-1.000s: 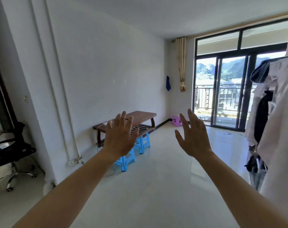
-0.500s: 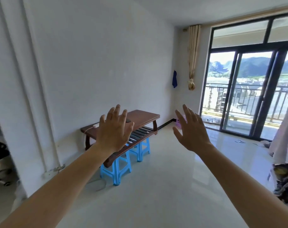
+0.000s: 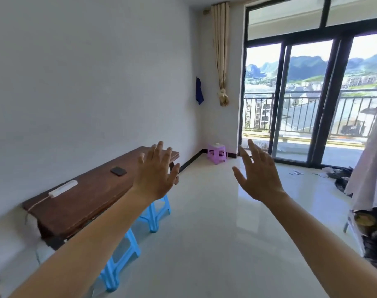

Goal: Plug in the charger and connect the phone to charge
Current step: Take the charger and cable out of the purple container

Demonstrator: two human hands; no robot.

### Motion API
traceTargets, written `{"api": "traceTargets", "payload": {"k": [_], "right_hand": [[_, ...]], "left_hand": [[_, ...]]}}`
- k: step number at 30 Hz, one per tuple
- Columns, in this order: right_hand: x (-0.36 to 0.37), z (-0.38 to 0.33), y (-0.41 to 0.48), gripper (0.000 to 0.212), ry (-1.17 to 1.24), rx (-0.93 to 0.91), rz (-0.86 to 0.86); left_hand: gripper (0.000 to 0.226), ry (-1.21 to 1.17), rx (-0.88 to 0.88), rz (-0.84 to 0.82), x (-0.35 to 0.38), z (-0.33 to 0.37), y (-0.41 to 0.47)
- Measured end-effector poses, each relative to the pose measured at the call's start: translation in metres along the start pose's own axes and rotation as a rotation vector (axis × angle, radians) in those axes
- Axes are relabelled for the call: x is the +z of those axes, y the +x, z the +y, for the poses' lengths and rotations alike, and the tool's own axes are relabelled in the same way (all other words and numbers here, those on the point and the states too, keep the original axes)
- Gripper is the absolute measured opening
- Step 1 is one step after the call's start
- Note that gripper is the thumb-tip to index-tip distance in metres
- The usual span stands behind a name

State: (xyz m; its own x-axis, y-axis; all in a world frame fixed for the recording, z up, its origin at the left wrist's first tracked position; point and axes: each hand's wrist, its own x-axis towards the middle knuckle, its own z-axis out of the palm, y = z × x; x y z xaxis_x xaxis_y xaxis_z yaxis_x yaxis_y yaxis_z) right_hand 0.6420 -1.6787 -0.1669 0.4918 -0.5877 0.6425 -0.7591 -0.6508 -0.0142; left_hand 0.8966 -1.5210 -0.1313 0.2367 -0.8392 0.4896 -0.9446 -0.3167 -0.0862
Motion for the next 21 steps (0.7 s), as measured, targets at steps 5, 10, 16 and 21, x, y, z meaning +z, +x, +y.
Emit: {"api": "traceTargets", "payload": {"k": [5, 10, 16, 21], "right_hand": [[0.086, 0.039, 0.126, 0.068, 0.034, 0.024, -0.038], [0.193, 0.058, 0.229, 0.068, 0.042, -0.049, -0.087], [0.339, 0.098, 0.365, 0.068, 0.081, -0.095, -0.116], [0.423, 0.168, 0.478, 0.068, 0.01, -0.086, -0.155]], "left_hand": [[0.066, -0.009, -0.023, -0.018, 0.066, -0.021, 0.12], [0.066, -0.017, -0.053, -0.003, 0.153, -0.042, 0.227], [0.071, -0.046, -0.063, -0.013, 0.277, -0.067, 0.38], [0.067, -0.066, -0.004, -0.023, 0.351, -0.06, 0.546]]}}
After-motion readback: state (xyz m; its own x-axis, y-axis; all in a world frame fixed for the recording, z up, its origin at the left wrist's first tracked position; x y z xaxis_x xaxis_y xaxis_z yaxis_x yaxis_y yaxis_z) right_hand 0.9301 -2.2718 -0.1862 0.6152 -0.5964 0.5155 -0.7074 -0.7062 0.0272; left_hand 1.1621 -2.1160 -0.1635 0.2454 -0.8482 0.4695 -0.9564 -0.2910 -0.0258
